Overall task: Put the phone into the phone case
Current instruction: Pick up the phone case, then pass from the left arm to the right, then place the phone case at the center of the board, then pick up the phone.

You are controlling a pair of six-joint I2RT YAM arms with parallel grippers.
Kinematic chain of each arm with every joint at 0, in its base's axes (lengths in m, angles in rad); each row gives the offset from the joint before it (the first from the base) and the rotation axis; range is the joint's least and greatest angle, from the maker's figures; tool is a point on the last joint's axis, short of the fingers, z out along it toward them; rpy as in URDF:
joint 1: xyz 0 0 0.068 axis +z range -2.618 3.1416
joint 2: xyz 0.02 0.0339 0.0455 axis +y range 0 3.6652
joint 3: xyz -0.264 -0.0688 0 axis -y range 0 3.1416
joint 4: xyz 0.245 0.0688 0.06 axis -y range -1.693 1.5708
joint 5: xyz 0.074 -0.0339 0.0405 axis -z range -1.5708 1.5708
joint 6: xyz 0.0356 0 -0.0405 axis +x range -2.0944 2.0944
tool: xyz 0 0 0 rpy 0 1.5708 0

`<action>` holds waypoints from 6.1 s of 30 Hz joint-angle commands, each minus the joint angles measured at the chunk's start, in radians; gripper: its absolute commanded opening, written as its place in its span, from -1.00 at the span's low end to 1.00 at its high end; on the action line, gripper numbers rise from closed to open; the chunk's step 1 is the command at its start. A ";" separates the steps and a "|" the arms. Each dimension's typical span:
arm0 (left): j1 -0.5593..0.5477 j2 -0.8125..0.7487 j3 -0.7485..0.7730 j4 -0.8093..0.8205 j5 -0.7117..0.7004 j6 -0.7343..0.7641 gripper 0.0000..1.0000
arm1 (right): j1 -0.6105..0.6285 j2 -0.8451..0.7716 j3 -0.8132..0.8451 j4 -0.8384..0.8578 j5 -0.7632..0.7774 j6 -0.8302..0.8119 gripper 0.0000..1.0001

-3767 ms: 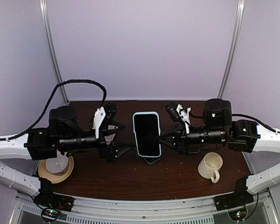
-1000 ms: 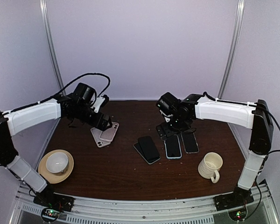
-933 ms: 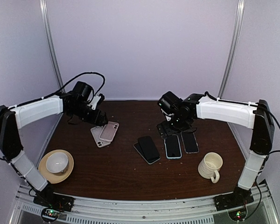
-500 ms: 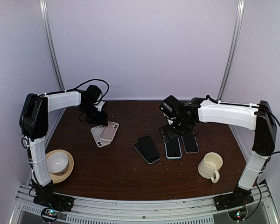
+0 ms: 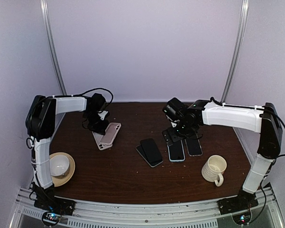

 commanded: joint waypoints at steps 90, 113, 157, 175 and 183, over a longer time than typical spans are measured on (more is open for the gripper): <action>-0.273 -0.912 -0.562 0.288 -0.061 -0.125 0.95 | 0.297 -0.046 -0.489 0.848 -0.624 0.650 -1.00; -0.273 -1.072 -0.630 0.279 -0.017 -0.082 0.95 | 0.284 -0.055 -0.504 0.580 -0.631 0.584 -1.00; -0.252 -1.084 -0.636 0.286 0.006 -0.086 0.95 | 0.273 0.066 -0.249 0.193 -0.470 0.423 -0.26; -0.245 -1.089 -0.637 0.289 0.006 -0.085 0.95 | 0.273 0.067 -0.174 0.135 -0.431 0.367 -0.33; -0.242 -1.082 -0.641 0.292 0.012 -0.086 0.95 | 0.258 0.006 -0.028 -0.074 -0.262 0.254 0.17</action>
